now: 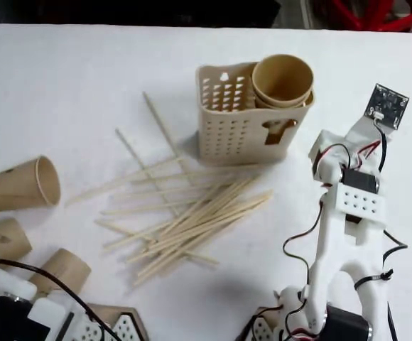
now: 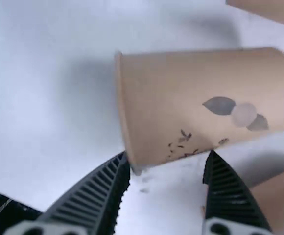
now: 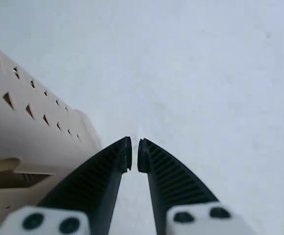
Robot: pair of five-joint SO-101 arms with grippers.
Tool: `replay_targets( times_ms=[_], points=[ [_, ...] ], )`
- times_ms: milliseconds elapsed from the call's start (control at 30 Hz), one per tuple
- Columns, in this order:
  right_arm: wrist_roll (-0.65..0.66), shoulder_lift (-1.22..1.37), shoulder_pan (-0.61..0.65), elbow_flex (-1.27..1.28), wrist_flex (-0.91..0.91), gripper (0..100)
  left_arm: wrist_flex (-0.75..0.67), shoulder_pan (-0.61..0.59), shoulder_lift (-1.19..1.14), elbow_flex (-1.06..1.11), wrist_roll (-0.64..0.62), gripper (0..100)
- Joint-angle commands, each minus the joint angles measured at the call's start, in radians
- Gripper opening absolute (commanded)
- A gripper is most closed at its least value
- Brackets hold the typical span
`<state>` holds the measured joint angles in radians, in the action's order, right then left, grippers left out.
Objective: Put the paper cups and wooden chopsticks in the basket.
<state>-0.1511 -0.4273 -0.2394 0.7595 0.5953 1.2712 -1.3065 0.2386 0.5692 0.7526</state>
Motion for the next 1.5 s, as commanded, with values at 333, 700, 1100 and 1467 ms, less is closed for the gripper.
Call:
replay_targets(
  times_ms=[333, 700, 1100, 1467],
  points=[
    [0.002, -0.021, 0.012, -0.003, -0.013, 4.2, -0.095, 0.102, 0.013, 0.069, -0.092, 17],
    [0.002, -0.021, 0.012, -0.003, -0.013, 4.2, -0.002, 0.262, 0.015, -0.046, -0.206, 3],
    [0.003, -0.021, 0.012, -0.003, -0.013, 4.2, 0.308, 0.395, 0.015, -0.381, -0.206, 2],
    [0.003, -0.021, 0.012, -0.003, -0.013, 4.2, 0.503, 0.676, 0.015, -0.726, -0.209, 2]
  ],
)
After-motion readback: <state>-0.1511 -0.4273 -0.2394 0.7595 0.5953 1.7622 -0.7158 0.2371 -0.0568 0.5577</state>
